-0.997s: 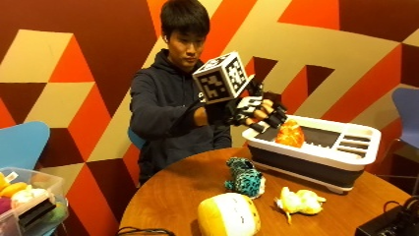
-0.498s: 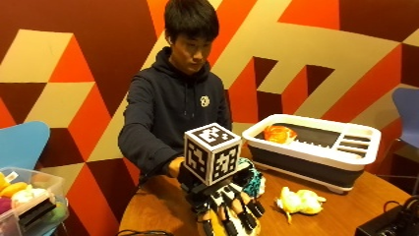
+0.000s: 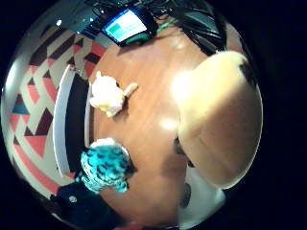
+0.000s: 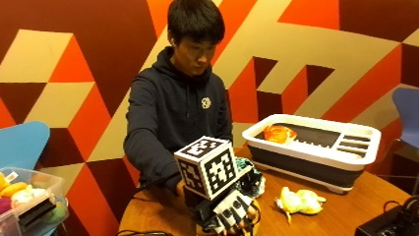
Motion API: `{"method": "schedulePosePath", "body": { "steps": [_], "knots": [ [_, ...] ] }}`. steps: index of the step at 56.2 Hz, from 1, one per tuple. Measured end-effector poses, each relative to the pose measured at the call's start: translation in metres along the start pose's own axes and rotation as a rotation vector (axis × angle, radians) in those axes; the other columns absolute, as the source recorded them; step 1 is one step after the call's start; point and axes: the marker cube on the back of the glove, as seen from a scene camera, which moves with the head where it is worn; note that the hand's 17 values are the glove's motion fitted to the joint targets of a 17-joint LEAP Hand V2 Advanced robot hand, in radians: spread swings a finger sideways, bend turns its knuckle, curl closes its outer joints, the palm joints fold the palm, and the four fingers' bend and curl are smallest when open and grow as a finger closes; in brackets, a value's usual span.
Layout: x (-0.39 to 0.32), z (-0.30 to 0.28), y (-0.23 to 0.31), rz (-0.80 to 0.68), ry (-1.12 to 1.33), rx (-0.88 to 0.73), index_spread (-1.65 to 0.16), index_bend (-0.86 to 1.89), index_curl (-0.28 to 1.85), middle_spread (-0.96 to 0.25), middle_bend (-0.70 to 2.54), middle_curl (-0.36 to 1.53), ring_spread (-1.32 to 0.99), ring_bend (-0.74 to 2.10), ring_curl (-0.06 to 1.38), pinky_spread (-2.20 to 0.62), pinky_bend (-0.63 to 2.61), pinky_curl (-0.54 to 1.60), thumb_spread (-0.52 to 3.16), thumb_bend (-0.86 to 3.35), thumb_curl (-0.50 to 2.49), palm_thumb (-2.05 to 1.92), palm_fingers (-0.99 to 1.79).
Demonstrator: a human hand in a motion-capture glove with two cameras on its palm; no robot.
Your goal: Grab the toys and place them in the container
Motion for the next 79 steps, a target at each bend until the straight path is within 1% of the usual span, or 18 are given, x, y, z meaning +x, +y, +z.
{"method": "schedulePosePath", "body": {
  "steps": [1, 6, 12, 17, 28, 37, 45, 57, 64, 65, 67, 71, 72, 73, 75, 77, 78, 79],
  "knots": [
    [-0.001, -0.001, -0.001, 0.006, -0.015, -0.003, -0.35, 0.25, 0.48, -0.28, 0.65, 0.59, -0.37, 1.11, 0.46, -0.31, 0.96, 0.47, 0.75, 0.22, 0.63, 0.79, 1.0],
    [-0.006, -0.013, 0.0, 0.035, -0.125, -0.037, -0.39, 0.39, 0.58, -0.3, 0.85, 0.7, -0.39, 1.26, 0.54, -0.38, 1.05, 0.54, 0.63, 0.19, 0.67, 0.76, 1.18],
    [-0.023, -0.038, 0.009, 0.001, -0.153, -0.057, -0.43, 0.53, 0.71, -0.31, 1.01, 0.8, -0.4, 1.37, 0.61, -0.43, 1.12, 0.61, 0.52, 0.18, 0.73, 0.75, 1.12],
    [-0.048, -0.073, 0.017, -0.052, -0.145, -0.049, -0.45, 0.62, 0.81, -0.3, 1.1, 0.86, -0.39, 1.44, 0.65, -0.46, 1.17, 0.67, 0.45, 0.17, 0.77, 0.73, 1.07],
    [-0.115, -0.142, 0.028, -0.156, -0.134, 0.007, -0.48, 0.73, 1.0, -0.28, 1.22, 0.93, -0.37, 1.51, 0.7, -0.5, 1.22, 0.77, 0.34, 0.15, 0.85, 0.69, 0.99],
    [-0.179, -0.173, 0.033, -0.239, -0.281, 0.092, -0.49, 0.76, 1.1, -0.26, 1.27, 0.95, -0.36, 1.55, 0.72, -0.51, 1.23, 0.83, 0.25, 0.15, 0.91, 0.68, 0.94],
    [-0.255, -0.171, 0.036, -0.316, -0.486, 0.176, -0.5, 0.76, 1.18, -0.24, 1.31, 0.96, -0.35, 1.58, 0.73, -0.52, 1.25, 0.88, 0.2, 0.14, 0.95, 0.67, 0.91],
    [-0.344, -0.129, 0.027, -0.392, -0.587, 0.178, -0.5, 0.72, 1.25, -0.22, 1.3, 0.95, -0.34, 1.58, 0.73, -0.52, 1.27, 0.93, 0.19, 0.12, 1.01, 0.66, 0.83],
    [-0.385, -0.098, 0.029, -0.411, -0.636, 0.083, -0.5, 0.59, 1.26, -0.22, 1.23, 0.93, -0.33, 1.55, 0.71, -0.49, 1.29, 0.91, 0.25, 0.09, 1.02, 0.65, 0.69],
    [-0.387, -0.094, 0.028, -0.414, -0.634, 0.064, -0.5, 0.54, 1.26, -0.22, 1.19, 0.92, -0.33, 1.53, 0.7, -0.47, 1.27, 0.88, 0.29, 0.07, 1.02, 0.62, 0.59],
    [-0.39, -0.087, 0.028, -0.423, -0.622, 0.02, -0.49, 0.46, 1.25, -0.21, 1.16, 0.91, -0.32, 1.54, 0.7, -0.46, 1.27, 0.88, 0.33, 0.07, 1.02, 0.64, 0.54],
    [-0.393, -0.073, 0.028, -0.437, -0.568, -0.059, -0.46, 0.28, 1.17, -0.19, 1.01, 0.85, -0.29, 1.51, 0.67, -0.38, 1.17, 0.8, 0.56, 0.03, 0.98, 0.57, 0.29],
    [-0.394, -0.071, 0.028, -0.44, -0.549, -0.069, -0.45, 0.25, 1.15, -0.18, 0.95, 0.82, -0.28, 1.44, 0.64, -0.35, 1.15, 0.8, 0.63, 0.0, 0.96, 0.51, 0.14],
    [-0.395, -0.068, 0.028, -0.443, -0.531, -0.077, -0.44, 0.24, 1.14, -0.17, 0.93, 0.81, -0.27, 1.42, 0.65, -0.33, 1.14, 0.79, 0.68, 0.0, 0.94, 0.5, 0.11],
    [-0.394, -0.066, 0.028, -0.447, -0.507, -0.086, -0.43, 0.2, 1.09, -0.15, 0.83, 0.77, -0.25, 1.32, 0.62, -0.27, 1.14, 0.77, 0.79, -0.03, 0.9, 0.45, -0.05],
    [-0.391, -0.066, 0.027, -0.444, -0.5, -0.089, -0.42, 0.19, 1.05, -0.12, 0.71, 0.72, -0.2, 1.13, 0.56, -0.21, 1.14, 0.73, 0.87, -0.06, 0.84, 0.37, -0.26],
    [-0.389, -0.067, 0.027, -0.442, -0.5, -0.089, -0.41, 0.17, 1.03, -0.11, 0.68, 0.71, -0.18, 1.09, 0.54, -0.19, 1.13, 0.71, 0.9, -0.05, 0.83, 0.36, -0.24],
    [-0.387, -0.068, 0.027, -0.439, -0.501, -0.085, -0.41, 0.16, 1.0, -0.1, 0.63, 0.68, -0.16, 1.01, 0.51, -0.17, 1.11, 0.69, 0.93, -0.07, 0.79, 0.31, -0.3]
  ]
}}
